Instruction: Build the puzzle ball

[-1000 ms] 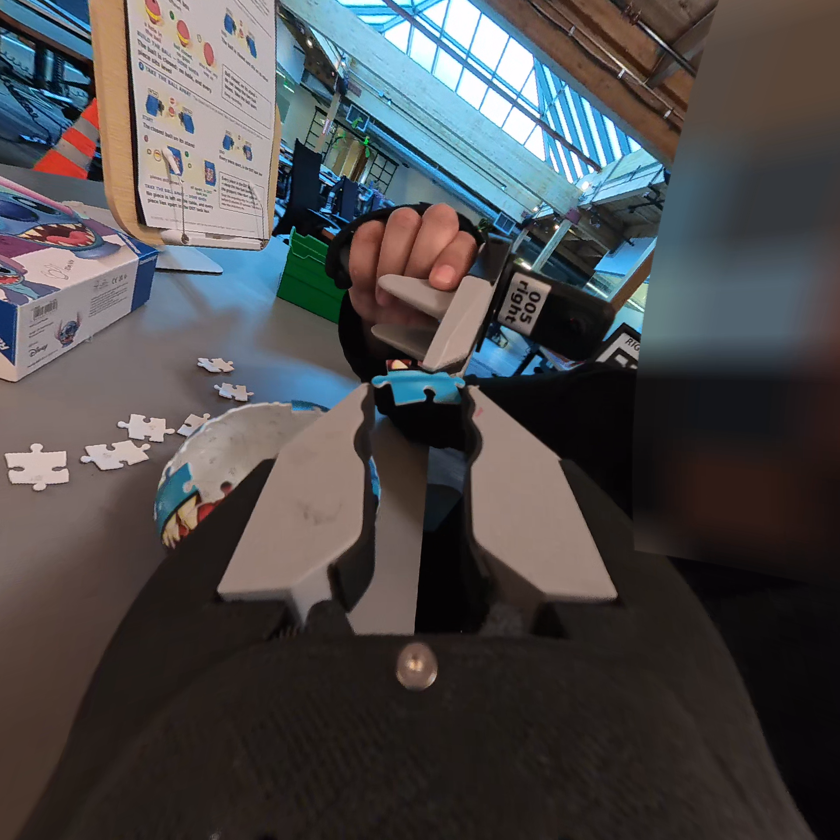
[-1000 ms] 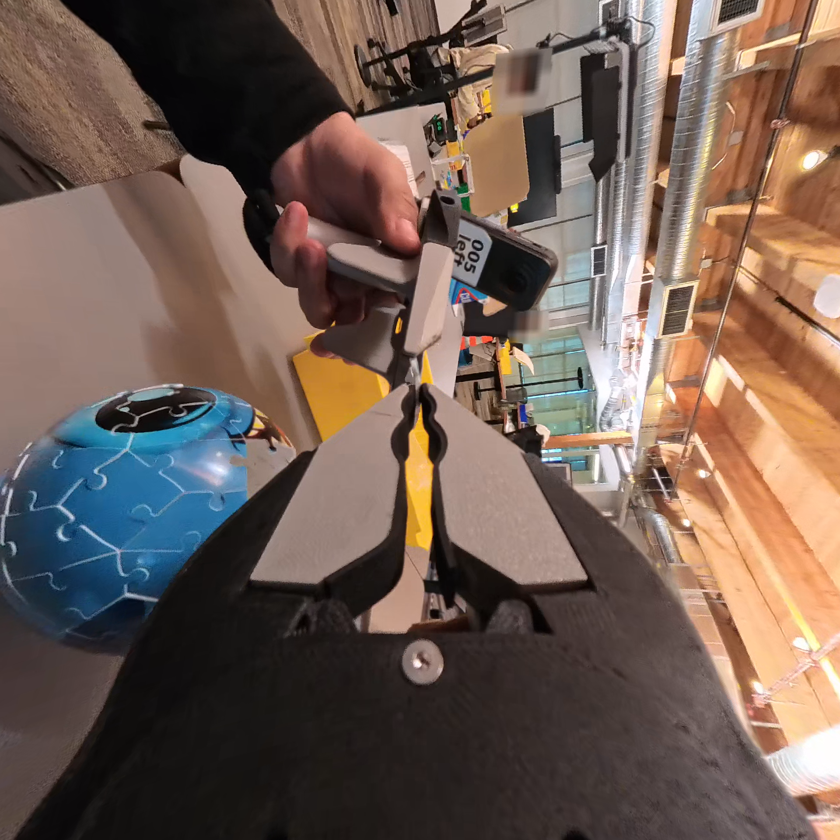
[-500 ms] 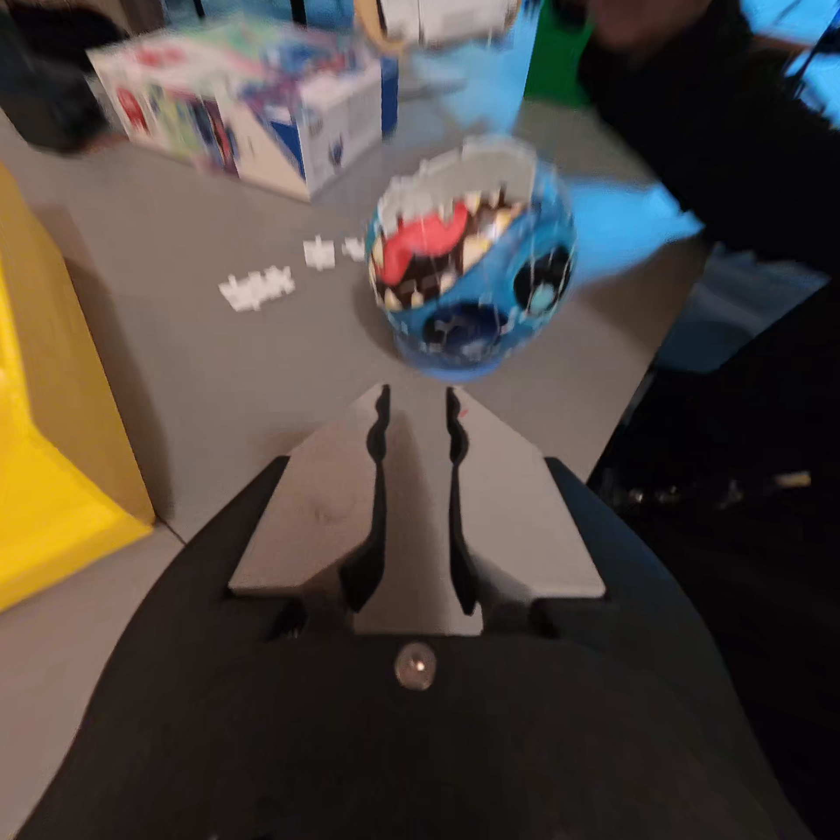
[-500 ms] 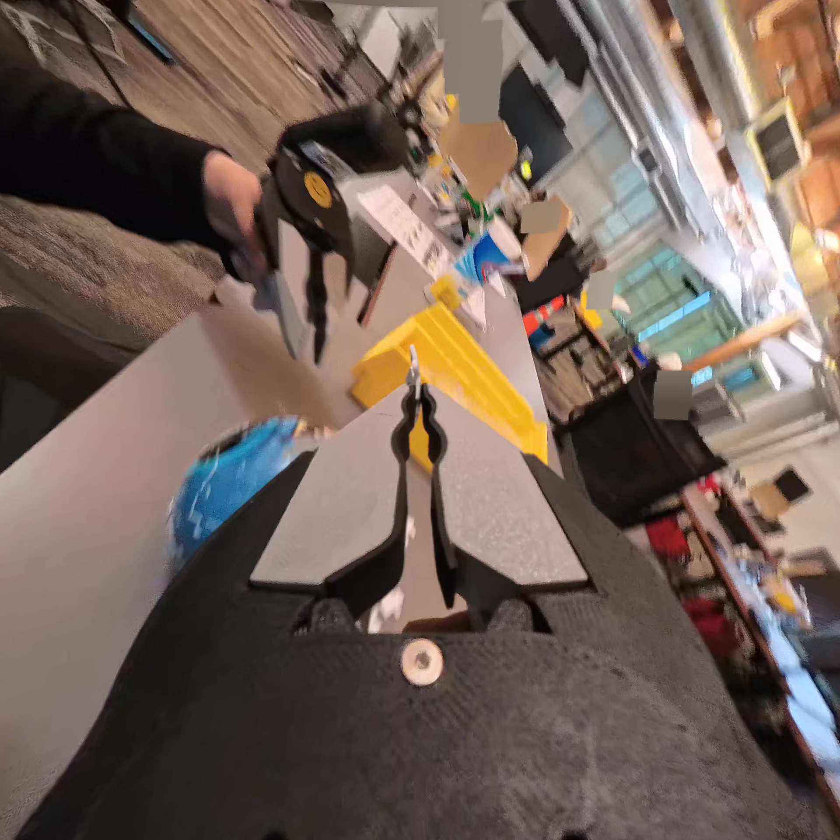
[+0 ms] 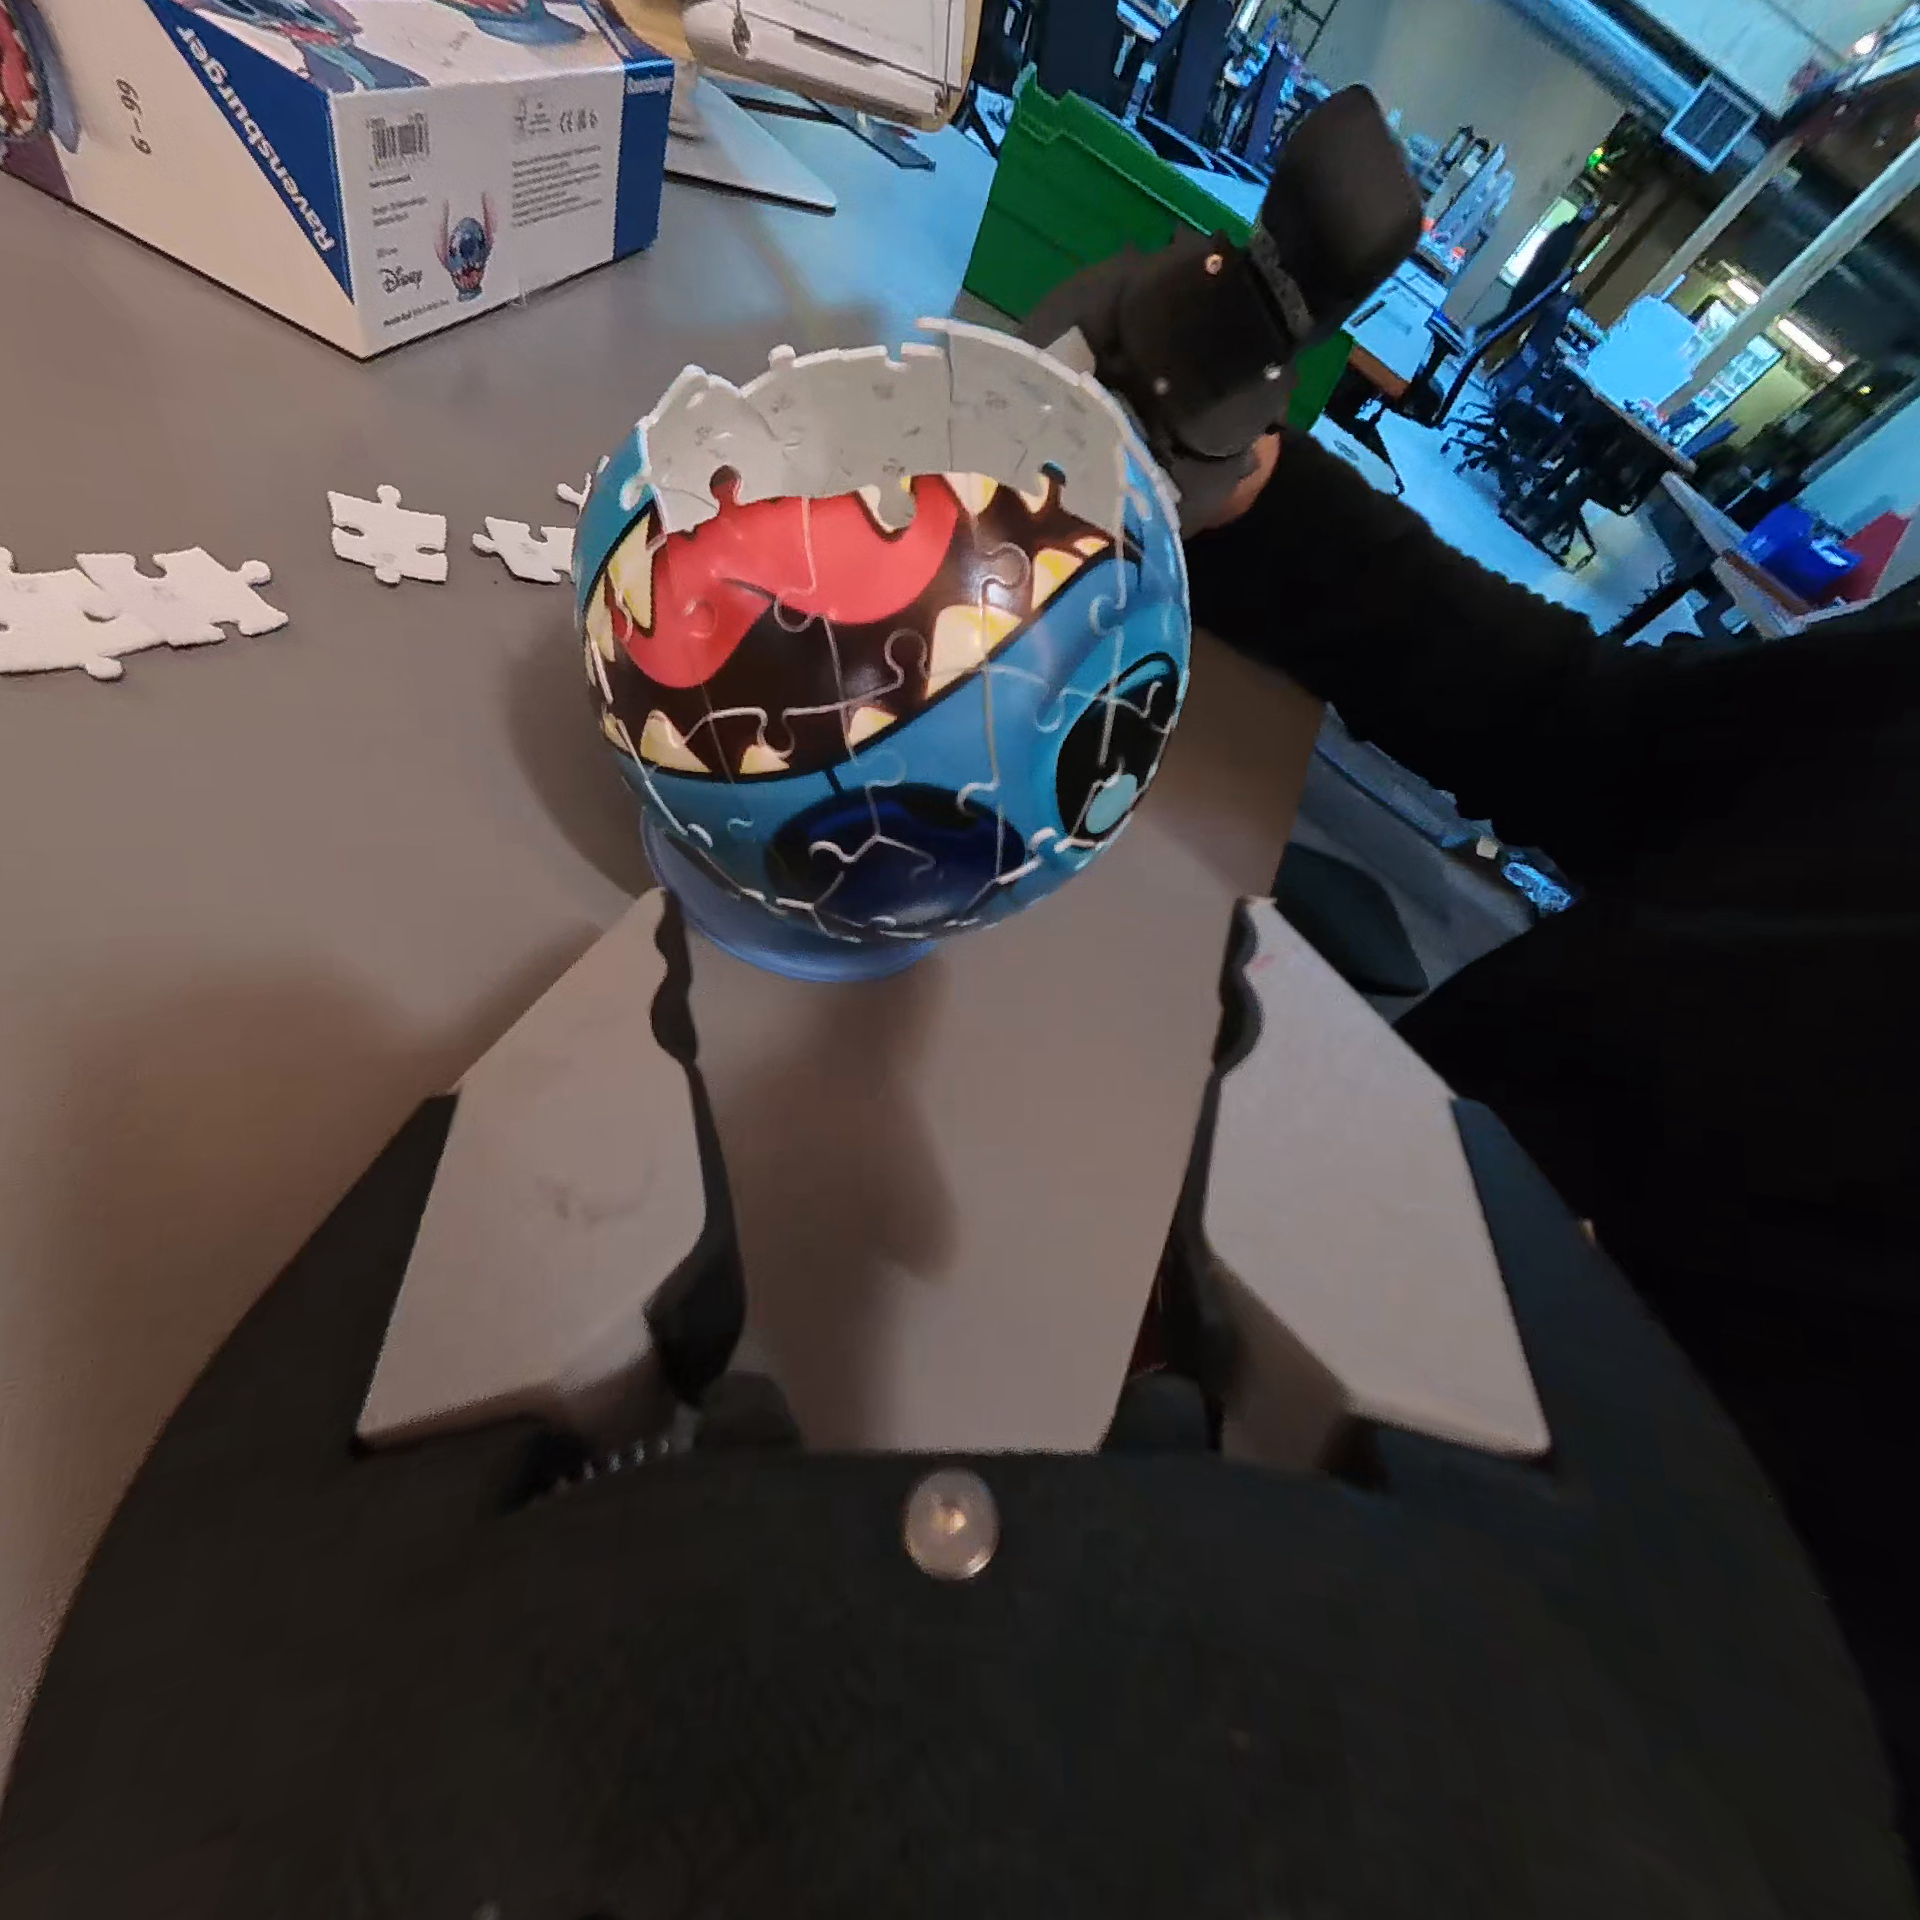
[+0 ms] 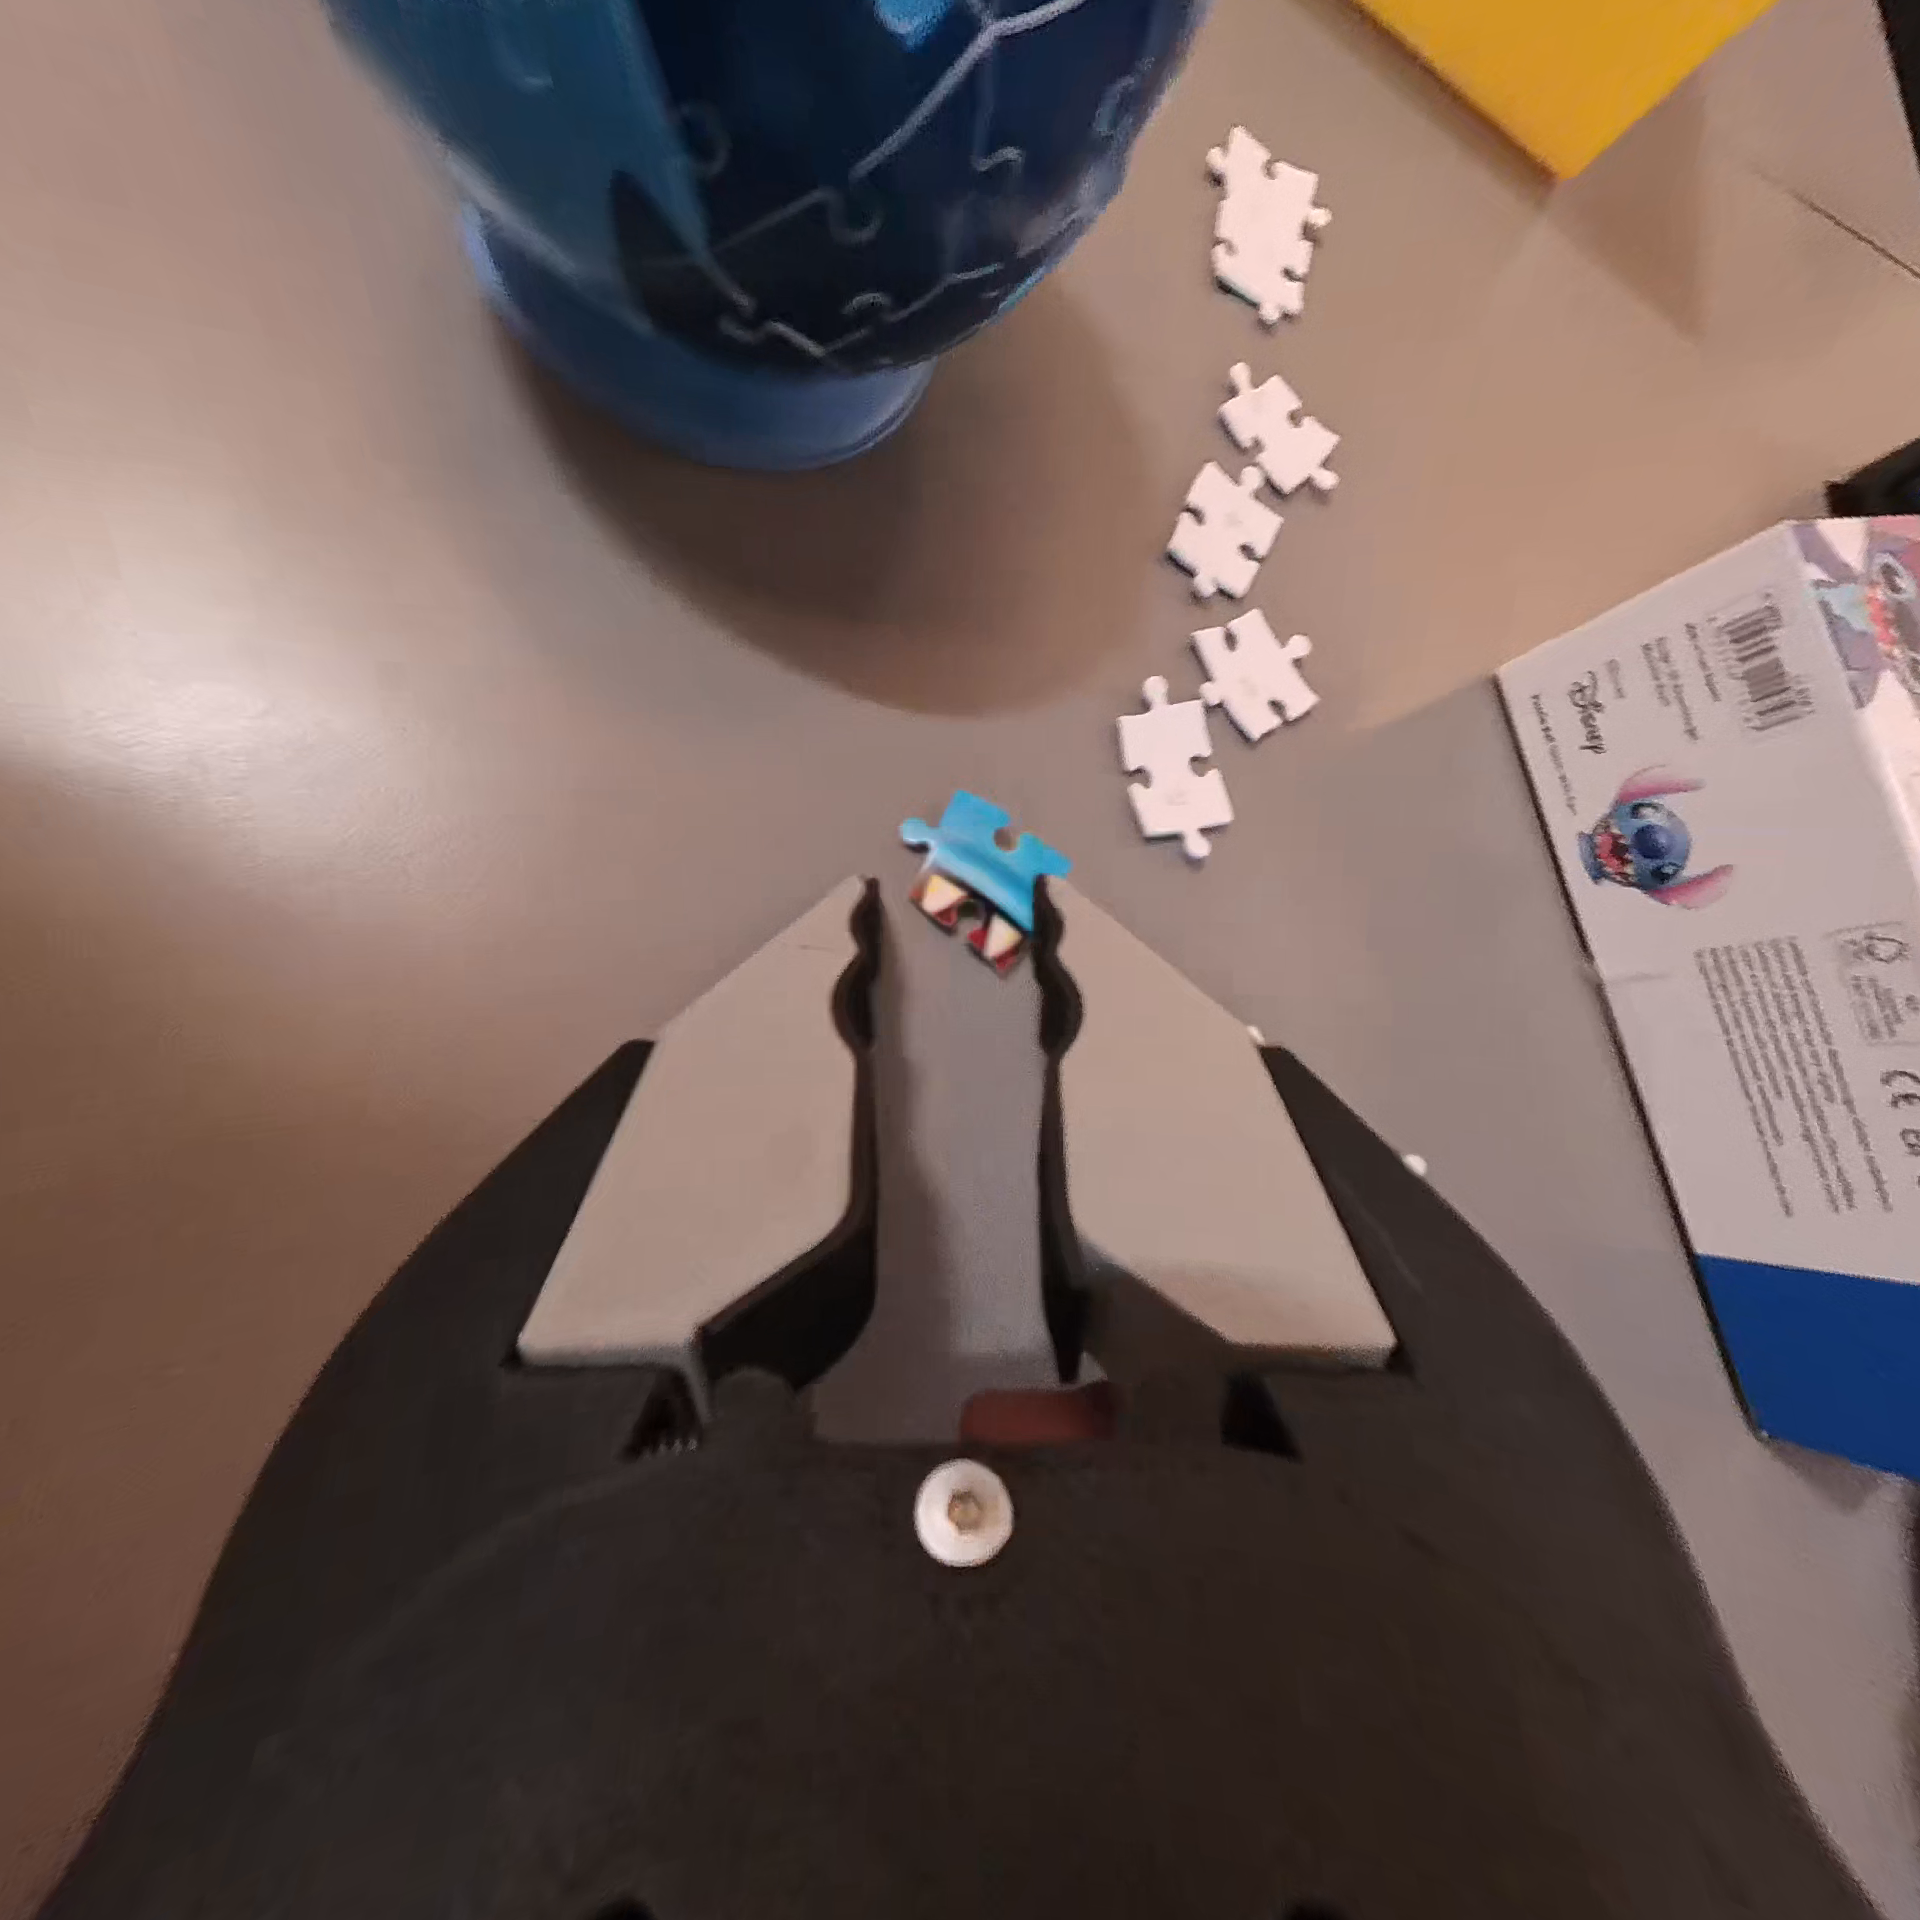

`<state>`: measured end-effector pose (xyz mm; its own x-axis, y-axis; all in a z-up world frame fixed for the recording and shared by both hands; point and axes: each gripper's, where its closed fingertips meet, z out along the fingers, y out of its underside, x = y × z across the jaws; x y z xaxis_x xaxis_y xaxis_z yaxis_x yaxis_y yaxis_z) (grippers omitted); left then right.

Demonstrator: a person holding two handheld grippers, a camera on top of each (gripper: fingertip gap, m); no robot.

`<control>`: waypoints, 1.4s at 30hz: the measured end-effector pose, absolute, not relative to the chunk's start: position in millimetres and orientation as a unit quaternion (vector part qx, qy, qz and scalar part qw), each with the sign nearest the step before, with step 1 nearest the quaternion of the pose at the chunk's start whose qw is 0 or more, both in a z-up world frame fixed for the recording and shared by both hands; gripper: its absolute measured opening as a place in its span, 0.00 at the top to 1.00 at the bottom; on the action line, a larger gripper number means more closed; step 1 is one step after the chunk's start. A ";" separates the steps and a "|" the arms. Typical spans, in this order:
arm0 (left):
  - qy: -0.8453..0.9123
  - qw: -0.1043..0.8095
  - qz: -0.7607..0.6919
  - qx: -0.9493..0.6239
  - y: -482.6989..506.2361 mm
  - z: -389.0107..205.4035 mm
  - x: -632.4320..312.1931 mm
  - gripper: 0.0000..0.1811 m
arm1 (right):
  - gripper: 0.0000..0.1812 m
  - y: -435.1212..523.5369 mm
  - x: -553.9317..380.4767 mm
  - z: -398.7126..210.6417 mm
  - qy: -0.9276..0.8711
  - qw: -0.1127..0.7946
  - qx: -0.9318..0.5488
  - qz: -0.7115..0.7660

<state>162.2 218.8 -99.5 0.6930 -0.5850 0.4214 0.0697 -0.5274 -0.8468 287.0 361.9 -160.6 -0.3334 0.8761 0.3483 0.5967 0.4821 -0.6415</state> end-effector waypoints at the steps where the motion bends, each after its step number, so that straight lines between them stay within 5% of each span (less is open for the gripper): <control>1: 0.158 0.459 -0.357 -0.798 219.8 -99.1 162.9 0.43 | 0.82 358.3 289.2 -159.4 -0.791 0.334 -0.465 0.215; 8: 0.099 0.447 -0.417 -0.785 226.5 -87.3 168.3 0.42 | 0.61 311.8 269.5 -83.6 -0.657 0.197 -0.517 0.513; 14: 0.104 0.420 -0.387 -0.814 239.4 -102.4 173.9 0.39 | 0.39 304.9 232.7 -82.9 -0.629 0.101 -0.535 0.554; 21: 0.147 0.419 -0.330 -0.833 246.1 -112.7 174.1 0.45 | 0.43 288.9 208.0 -95.5 -0.651 0.055 -0.514 0.556; 30: 0.291 0.472 -0.115 -0.824 250.3 -111.0 156.2 0.45 | 0.43 288.3 198.9 -95.3 -0.731 0.230 -0.420 0.486; 34: 0.284 0.481 -0.129 -0.819 244.6 -106.0 154.1 0.46 | 0.45 287.1 201.5 -94.5 -0.737 0.283 -0.392 0.472; 42: 0.233 0.463 -0.213 -0.828 243.7 -113.7 159.9 0.43 | 0.40 291.2 202.5 -88.9 -0.699 0.165 -0.431 0.546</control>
